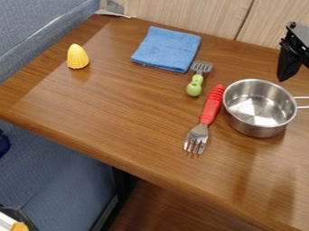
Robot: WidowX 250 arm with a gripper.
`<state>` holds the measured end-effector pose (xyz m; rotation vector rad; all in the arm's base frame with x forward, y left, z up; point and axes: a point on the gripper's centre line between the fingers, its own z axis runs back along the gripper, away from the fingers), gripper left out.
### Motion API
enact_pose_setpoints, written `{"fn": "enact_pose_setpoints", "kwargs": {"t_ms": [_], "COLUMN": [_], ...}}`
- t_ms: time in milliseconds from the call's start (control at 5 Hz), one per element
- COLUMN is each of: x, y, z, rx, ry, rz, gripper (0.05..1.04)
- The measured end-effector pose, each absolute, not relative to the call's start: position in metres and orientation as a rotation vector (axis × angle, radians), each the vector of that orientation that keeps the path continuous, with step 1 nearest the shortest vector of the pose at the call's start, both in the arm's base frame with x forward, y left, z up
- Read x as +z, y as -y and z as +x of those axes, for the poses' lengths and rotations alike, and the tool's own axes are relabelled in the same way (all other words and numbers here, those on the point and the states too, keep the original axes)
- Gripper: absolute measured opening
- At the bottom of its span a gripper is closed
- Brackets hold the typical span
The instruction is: Push the blue cloth to the bottom middle of the table
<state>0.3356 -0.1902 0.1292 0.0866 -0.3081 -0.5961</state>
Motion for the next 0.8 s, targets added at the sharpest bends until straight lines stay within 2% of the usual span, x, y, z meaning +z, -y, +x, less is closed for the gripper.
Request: {"fn": "enact_pose_setpoints", "kwargs": {"t_ms": [400, 600, 800], "x": [0.112, 0.114, 0.128], "y": [0.172, 0.148, 0.131], "z": [0.34, 0.349, 0.353], "rx": [-0.537, -0.462, -0.405], "ry": [0.253, 0.249, 0.276], "rz": [0.109, 0.127, 0.143], "gripper": [1.001, 1.001, 1.001]}}
